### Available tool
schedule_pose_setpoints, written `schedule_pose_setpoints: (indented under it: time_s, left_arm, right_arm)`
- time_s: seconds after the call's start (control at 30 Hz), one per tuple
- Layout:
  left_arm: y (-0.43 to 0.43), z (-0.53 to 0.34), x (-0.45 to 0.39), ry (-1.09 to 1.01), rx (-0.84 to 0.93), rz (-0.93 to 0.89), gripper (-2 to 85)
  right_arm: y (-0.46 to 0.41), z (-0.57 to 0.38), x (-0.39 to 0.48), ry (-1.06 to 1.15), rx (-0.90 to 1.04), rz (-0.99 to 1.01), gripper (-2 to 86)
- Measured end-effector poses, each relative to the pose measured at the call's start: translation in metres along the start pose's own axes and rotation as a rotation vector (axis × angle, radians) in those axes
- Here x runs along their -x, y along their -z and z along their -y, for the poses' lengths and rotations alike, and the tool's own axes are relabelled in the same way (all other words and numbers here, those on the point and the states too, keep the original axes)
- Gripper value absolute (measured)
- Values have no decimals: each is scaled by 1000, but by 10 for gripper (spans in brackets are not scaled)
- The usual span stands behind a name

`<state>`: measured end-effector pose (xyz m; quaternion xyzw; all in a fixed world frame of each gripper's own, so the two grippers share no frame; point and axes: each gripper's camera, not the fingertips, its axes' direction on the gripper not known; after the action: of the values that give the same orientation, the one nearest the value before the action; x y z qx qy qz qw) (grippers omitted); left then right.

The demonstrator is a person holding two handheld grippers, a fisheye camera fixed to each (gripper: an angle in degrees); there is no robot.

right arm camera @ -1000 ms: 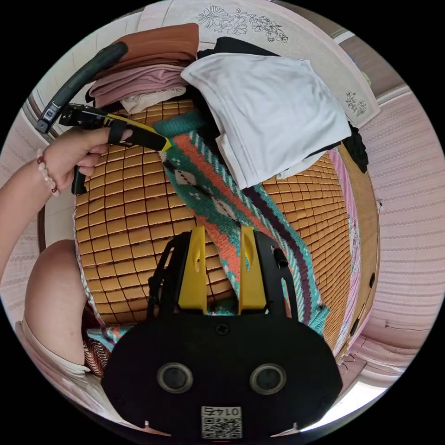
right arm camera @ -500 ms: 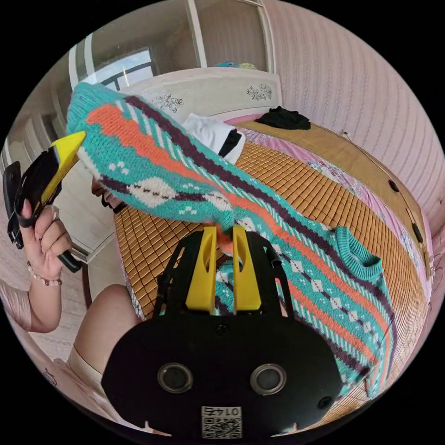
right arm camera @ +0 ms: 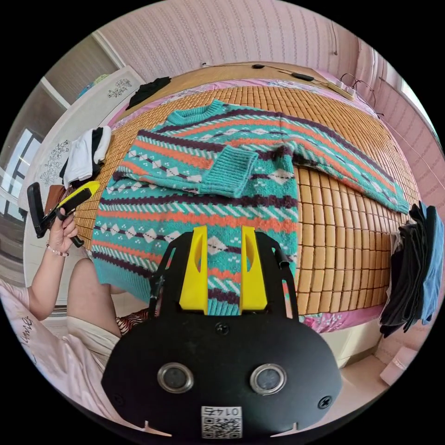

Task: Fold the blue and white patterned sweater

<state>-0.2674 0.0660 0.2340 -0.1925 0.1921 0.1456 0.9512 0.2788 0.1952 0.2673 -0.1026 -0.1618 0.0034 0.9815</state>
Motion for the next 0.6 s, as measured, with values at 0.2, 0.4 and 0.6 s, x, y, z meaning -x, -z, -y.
schedule_pose_setpoints:
  time_s: [0.2, 0.4, 0.6]
  left_arm:
    - [-45, 50, 10, 26, 107, 9, 54]
    - [-95, 107, -104, -241, 134, -146, 63]
    - [-164, 166, -220, -432, 148, -222, 69]
  right_arm:
    - [1, 45, -40, -77, -40, 58, 115]
    - [33, 54, -149, -332, -180, 10, 119]
    - [59, 57, -281, -653, -270, -117, 134]
